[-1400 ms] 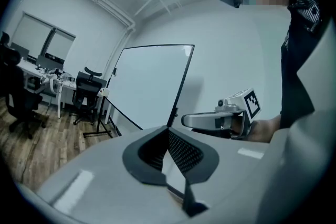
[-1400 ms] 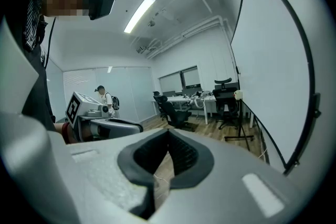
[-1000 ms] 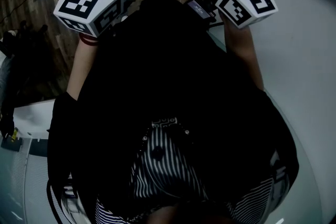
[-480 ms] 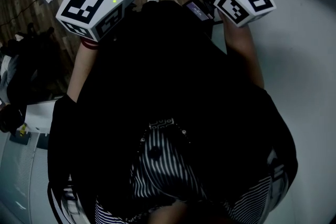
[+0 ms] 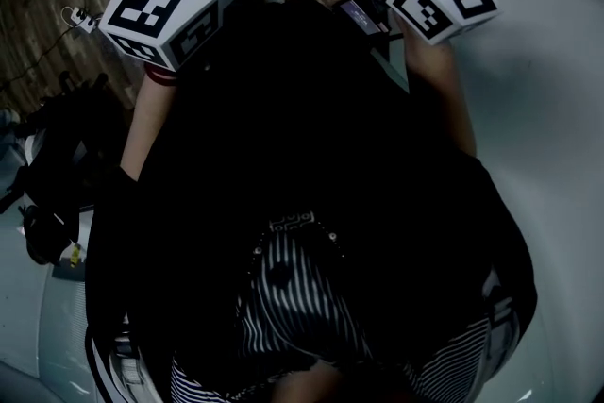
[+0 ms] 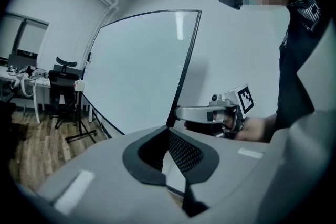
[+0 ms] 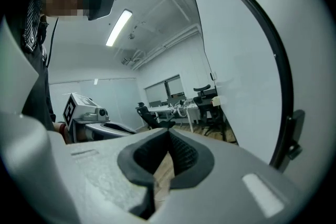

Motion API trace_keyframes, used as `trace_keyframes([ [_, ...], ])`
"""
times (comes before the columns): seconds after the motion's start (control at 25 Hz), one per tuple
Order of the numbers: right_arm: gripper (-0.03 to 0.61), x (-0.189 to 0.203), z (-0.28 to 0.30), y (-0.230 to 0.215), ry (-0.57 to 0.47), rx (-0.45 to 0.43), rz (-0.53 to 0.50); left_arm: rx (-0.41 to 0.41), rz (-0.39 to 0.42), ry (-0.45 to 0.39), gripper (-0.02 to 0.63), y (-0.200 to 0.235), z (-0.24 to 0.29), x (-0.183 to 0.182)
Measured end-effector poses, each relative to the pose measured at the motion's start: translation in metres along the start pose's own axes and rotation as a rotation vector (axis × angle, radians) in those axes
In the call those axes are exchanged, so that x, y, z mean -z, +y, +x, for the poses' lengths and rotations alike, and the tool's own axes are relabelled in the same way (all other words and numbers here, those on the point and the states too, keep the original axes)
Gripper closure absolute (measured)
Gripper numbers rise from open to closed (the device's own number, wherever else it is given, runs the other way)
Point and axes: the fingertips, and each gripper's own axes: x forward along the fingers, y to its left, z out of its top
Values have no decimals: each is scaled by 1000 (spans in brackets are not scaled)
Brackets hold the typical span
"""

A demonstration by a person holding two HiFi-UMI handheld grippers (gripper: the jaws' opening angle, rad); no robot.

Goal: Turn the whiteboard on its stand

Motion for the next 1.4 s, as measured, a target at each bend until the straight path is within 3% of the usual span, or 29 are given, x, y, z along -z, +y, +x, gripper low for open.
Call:
trace_keyframes([
  [0.32, 577, -43, -10, 16, -59, 140, -22, 99, 46, -63, 618, 6, -11, -47],
  [0.8, 577, -56, -55, -25, -155, 347, 3, 219, 107, -27, 618, -11, 13, -49],
  [1.16, 573, -65, -91, -33, -164, 463, -42, 208, 137, -51, 618, -26, 3, -62],
  [1.28, 471, -57, -90, -42, -103, 502, -53, 202, 130, -52, 618, -25, 4, -61],
  [1.4, 424, -44, -85, -50, -31, 537, -62, 198, 127, -58, 618, -25, 2, -62],
])
